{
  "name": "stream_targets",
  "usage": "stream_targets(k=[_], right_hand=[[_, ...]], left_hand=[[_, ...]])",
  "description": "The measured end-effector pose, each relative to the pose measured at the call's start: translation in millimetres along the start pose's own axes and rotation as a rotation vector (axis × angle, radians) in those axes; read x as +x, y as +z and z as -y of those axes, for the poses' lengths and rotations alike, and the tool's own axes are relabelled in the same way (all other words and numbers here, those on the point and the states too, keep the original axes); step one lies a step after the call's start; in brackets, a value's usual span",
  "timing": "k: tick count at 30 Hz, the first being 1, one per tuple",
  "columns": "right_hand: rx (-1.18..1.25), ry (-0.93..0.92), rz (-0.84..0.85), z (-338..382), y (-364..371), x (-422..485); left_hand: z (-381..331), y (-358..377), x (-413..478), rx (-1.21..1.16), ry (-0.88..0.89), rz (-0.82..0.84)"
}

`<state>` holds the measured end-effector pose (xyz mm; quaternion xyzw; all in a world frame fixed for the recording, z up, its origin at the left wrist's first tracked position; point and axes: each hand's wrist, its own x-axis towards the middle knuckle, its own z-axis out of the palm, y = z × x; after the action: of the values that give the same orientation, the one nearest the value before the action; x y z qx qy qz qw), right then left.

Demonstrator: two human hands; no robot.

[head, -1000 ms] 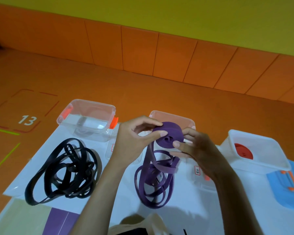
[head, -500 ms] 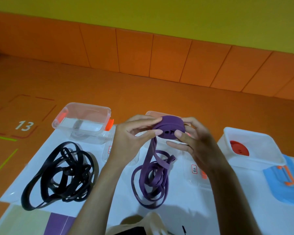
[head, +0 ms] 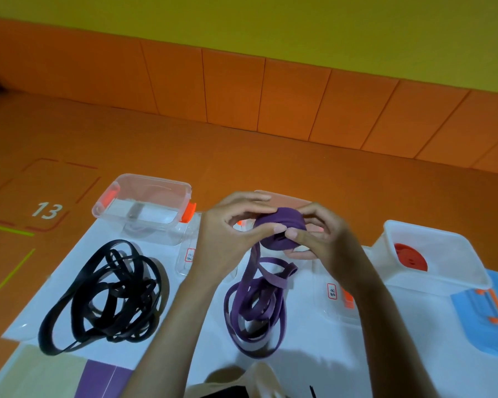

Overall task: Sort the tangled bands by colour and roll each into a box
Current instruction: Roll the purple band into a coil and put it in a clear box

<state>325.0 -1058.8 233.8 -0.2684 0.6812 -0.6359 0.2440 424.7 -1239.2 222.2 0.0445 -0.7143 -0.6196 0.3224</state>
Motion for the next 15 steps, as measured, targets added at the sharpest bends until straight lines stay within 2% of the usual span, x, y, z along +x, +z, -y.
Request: stream_targets(k=[9,15], right_hand=[[-0.008,-0.077,-0.082,-1,4,4],[0.032,-0.124,-0.098,1,6,2]], left_hand=[[2,-15,5,0.063,-0.124,0.043],[-6,-18,8,-0.021,-0.156,0.067]])
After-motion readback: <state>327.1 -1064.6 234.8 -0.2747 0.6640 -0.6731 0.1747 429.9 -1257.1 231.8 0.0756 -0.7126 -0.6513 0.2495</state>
